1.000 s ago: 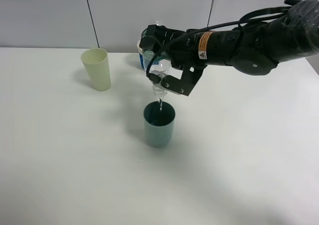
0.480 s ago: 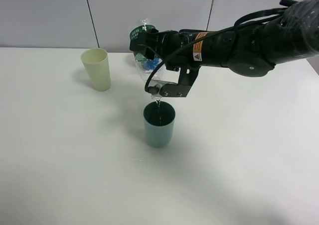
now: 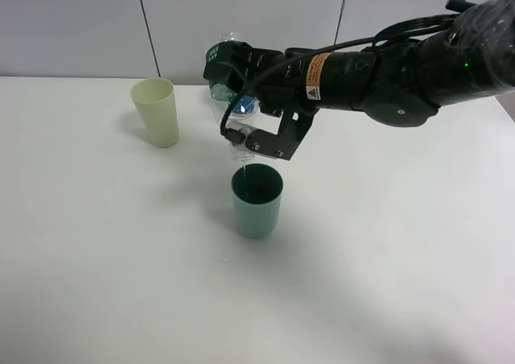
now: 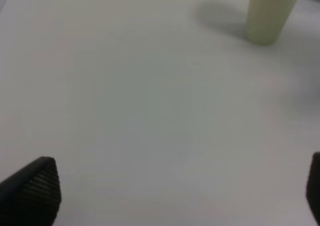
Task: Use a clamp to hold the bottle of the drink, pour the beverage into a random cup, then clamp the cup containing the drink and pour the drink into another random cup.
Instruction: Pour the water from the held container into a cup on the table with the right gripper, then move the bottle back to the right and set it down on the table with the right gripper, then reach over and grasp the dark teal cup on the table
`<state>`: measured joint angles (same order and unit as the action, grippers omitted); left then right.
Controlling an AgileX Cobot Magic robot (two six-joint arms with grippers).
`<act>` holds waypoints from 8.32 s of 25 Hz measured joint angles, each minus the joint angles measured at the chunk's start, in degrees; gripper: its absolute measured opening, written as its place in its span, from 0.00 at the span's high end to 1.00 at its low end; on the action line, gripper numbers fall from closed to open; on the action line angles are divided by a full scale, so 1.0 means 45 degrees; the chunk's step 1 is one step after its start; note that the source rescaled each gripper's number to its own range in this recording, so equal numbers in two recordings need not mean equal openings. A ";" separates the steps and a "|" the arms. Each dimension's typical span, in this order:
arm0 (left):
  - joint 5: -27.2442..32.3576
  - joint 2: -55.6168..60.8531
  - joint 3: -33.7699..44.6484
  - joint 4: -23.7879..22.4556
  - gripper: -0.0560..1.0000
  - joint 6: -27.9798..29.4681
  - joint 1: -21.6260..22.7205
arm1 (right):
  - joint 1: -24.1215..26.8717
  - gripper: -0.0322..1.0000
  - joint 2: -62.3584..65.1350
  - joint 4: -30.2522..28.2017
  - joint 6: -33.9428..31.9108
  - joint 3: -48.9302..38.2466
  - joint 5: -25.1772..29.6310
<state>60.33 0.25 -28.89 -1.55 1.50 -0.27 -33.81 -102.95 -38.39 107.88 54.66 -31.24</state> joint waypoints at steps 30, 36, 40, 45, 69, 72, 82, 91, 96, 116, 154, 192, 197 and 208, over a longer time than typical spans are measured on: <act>0.0000 0.0000 0.0000 0.0000 0.00 0.0000 0.0000 | 0.0000 0.93 0.0000 0.5293 -2.0982 0.0000 0.1316; 0.0000 0.0000 0.0000 0.0000 0.00 0.0000 0.0000 | 0.0564 0.93 0.0000 0.4924 -2.5765 0.0000 0.1316; 0.0000 0.0000 0.0000 0.0000 0.00 0.0000 0.0000 | 0.1191 0.93 0.0000 0.4453 -2.6610 0.0000 0.1321; 0.0000 0.0000 0.0000 0.0000 0.00 0.0000 0.0000 | 0.1899 0.93 0.0000 0.3619 -2.6770 0.0000 0.1321; 0.0000 0.0000 0.0000 0.0000 0.00 0.0000 0.0000 | 0.3424 0.93 -0.2717 0.2804 -2.6784 0.0011 0.0558; 0.0000 0.0000 0.0000 0.0000 0.00 0.0000 0.0000 | 0.3424 0.93 -0.3004 0.2804 -2.6784 0.0011 -0.0291; 0.0000 0.0000 0.0000 0.0000 0.00 0.0000 0.0000 | 0.3424 0.93 -0.3645 0.2804 -2.6784 -0.0026 -0.1049; 0.0000 0.0000 0.0000 0.0000 0.00 0.0000 0.0000 | 0.3424 0.83 -0.3661 0.2828 -2.6784 -0.0241 -0.1078; 0.0000 0.0000 0.0000 0.0000 0.00 0.0000 0.0000 | 0.3424 0.21 -0.3661 0.2828 -2.6784 -0.0255 -0.1080; 0.0000 0.0000 0.0000 0.0000 0.00 0.0000 0.0000 | 0.3424 0.06 -0.0668 0.2841 -2.6879 -0.0292 -0.0205; 0.0000 0.0000 0.0000 0.0000 0.00 0.0000 0.0000 | 0.6893 0.00 1.1128 0.3943 -2.6537 -0.0292 1.3475; 0.0000 0.0000 0.0000 0.0000 0.00 0.0000 0.0000 | 0.7299 0.00 2.2299 0.5047 -2.6527 -0.6175 1.7487; 0.0000 0.0000 0.0000 0.0000 0.00 0.0000 0.0000 | 0.7299 0.00 2.2878 0.5182 -2.6527 -0.6213 1.7401; 0.0000 0.0000 0.0000 0.0000 0.00 0.0000 0.0000 | 0.7299 0.00 2.2898 0.5511 -2.6549 -0.5877 1.8239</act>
<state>60.33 0.25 -28.89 -1.55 1.50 -0.27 -0.97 0.09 -13.59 -11.59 28.22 50.84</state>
